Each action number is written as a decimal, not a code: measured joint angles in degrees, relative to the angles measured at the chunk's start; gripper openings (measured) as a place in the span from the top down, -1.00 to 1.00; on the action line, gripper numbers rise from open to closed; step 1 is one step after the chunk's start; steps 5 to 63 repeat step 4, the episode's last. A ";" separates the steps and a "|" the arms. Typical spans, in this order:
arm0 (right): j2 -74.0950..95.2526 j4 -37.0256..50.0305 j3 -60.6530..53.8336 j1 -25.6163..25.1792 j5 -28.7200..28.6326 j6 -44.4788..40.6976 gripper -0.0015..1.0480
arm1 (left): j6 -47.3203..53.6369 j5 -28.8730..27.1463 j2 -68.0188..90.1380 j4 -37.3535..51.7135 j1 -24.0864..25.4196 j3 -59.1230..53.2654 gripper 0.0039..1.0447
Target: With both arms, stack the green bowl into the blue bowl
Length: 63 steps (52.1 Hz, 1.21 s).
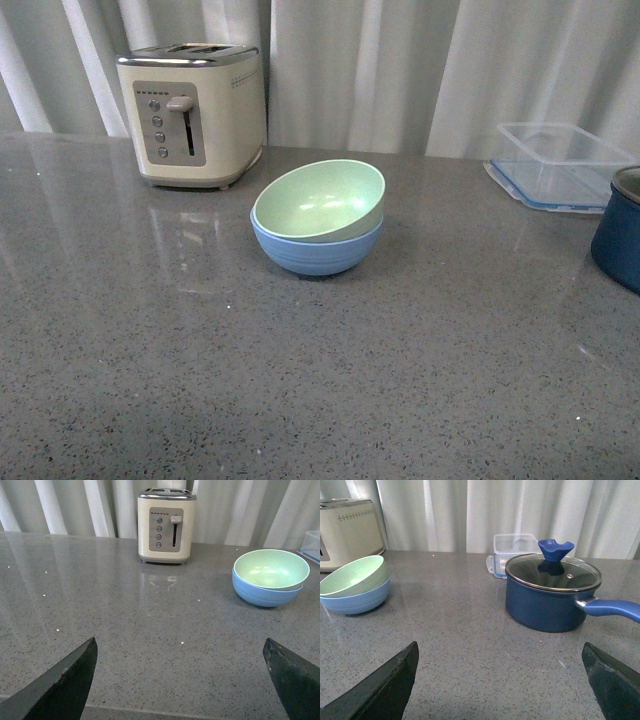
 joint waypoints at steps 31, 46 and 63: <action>0.00 0.00 0.00 0.00 0.00 0.00 -0.81 | 0.00 0.00 0.00 0.00 0.00 0.00 -0.88; 0.00 0.00 0.00 0.00 0.00 0.00 -0.81 | 0.00 0.00 0.00 0.00 0.00 0.00 -0.88; 0.00 0.00 0.00 0.00 0.00 0.00 -0.81 | 0.00 0.00 0.00 0.00 0.00 0.00 -0.88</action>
